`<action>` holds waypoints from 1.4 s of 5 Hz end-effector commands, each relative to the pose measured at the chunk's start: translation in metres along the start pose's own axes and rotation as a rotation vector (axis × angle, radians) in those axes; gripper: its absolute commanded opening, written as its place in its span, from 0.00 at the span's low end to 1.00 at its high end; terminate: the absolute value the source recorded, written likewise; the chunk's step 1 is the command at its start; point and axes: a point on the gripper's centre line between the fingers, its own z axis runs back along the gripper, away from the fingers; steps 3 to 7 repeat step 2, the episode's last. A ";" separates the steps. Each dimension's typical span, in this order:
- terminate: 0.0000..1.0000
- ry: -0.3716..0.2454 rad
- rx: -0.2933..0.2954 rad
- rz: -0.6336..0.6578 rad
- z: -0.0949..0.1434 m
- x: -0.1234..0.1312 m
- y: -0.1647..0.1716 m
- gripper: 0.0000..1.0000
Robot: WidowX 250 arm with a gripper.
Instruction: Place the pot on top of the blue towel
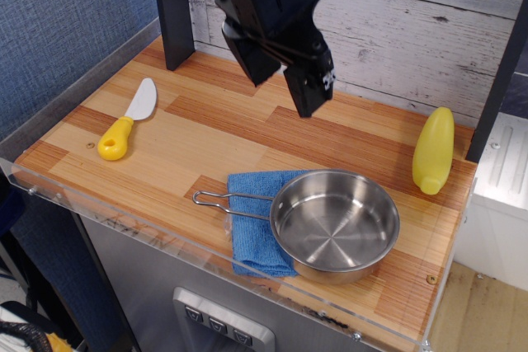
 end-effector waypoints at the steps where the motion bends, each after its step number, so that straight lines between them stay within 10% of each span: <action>1: 0.00 -0.139 0.083 -0.006 0.023 -0.004 0.009 1.00; 2: 1.00 -0.139 0.083 -0.006 0.023 -0.004 0.009 1.00; 7: 1.00 -0.139 0.083 -0.006 0.023 -0.004 0.009 1.00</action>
